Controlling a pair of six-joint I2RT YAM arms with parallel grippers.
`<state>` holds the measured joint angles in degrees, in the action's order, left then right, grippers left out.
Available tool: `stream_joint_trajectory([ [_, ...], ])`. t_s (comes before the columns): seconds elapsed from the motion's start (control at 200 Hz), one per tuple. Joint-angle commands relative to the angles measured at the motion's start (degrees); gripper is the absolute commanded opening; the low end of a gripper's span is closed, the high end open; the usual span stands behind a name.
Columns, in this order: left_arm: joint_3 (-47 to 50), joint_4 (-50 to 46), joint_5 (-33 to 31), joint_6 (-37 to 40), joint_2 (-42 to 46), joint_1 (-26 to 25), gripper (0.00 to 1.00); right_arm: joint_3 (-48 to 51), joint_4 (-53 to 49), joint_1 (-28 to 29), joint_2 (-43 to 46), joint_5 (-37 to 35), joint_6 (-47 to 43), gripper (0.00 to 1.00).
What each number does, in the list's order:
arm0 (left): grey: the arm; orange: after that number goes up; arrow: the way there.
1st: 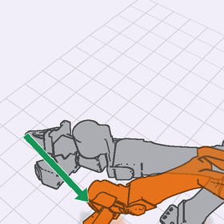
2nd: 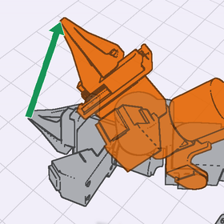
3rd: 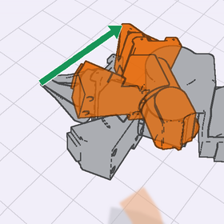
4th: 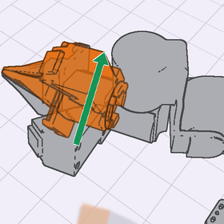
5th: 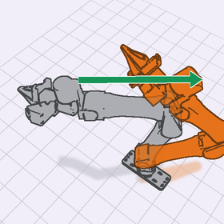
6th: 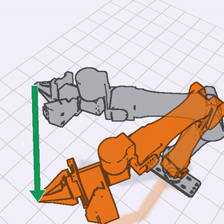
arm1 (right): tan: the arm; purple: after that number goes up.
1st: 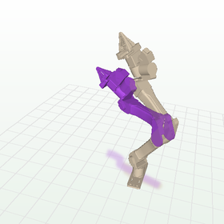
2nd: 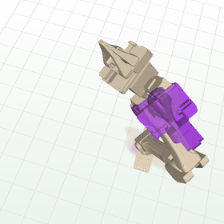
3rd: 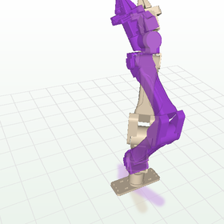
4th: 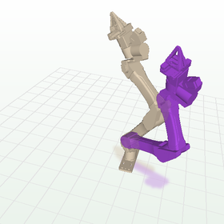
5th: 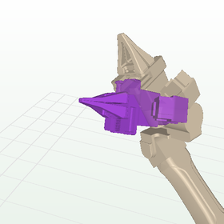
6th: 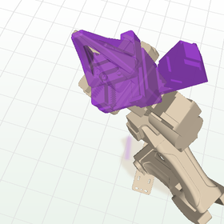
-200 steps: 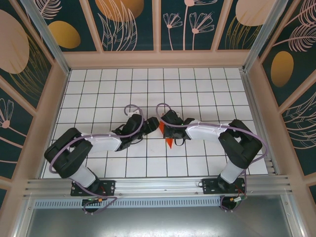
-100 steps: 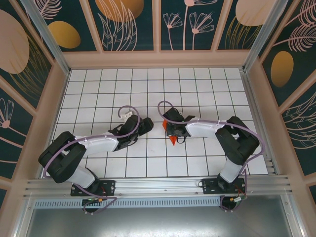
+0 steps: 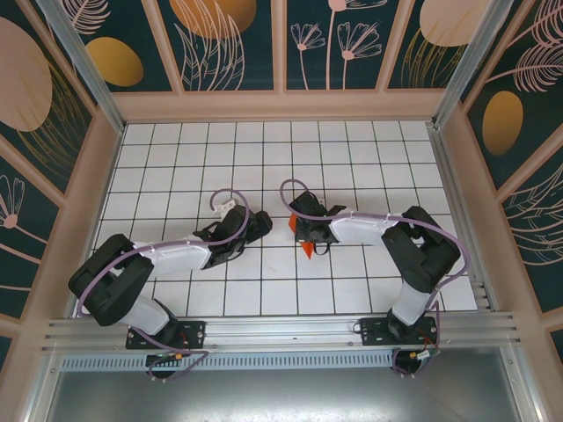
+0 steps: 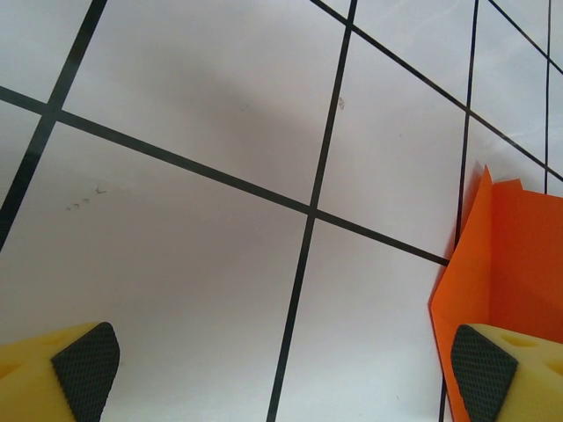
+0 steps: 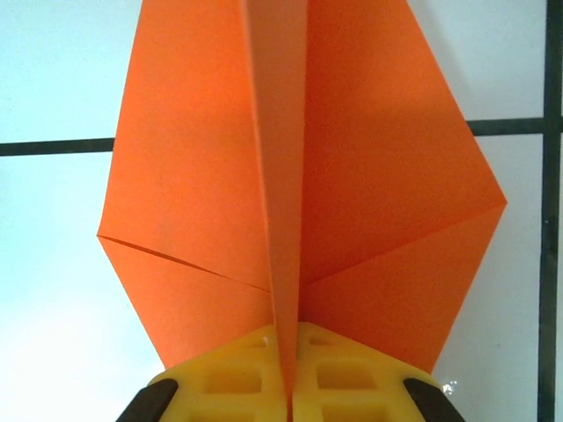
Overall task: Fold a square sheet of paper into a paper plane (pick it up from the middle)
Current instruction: Move the paper plane to the top-center of the table.
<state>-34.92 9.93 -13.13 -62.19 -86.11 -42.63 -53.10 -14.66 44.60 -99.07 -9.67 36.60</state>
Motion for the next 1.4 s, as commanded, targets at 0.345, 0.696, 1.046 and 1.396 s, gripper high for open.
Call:
stream_joint_trajectory([
  [0.345, -1.3, -3.5, -1.6, 0.0, 1.7, 0.4, 0.98, -14.9, 3.8, -9.6, -9.3, 2.8, -13.1, 0.05],
  [0.696, -1.2, -4.3, -1.4, 0.1, 2.4, 0.4, 0.99, -29.5, 0.2, -15.6, -22.0, 4.7, -19.7, 0.07],
  [1.046, -1.6, -4.2, -1.1, 0.2, 2.3, 0.4, 0.99, -30.8, -1.9, -16.2, -25.7, 4.8, -16.9, 0.13],
  [1.396, -5.7, -9.1, -4.5, 3.4, 4.3, 0.9, 0.98, -36.0, -6.2, -16.0, -18.1, 5.3, -14.5, 0.28],
])
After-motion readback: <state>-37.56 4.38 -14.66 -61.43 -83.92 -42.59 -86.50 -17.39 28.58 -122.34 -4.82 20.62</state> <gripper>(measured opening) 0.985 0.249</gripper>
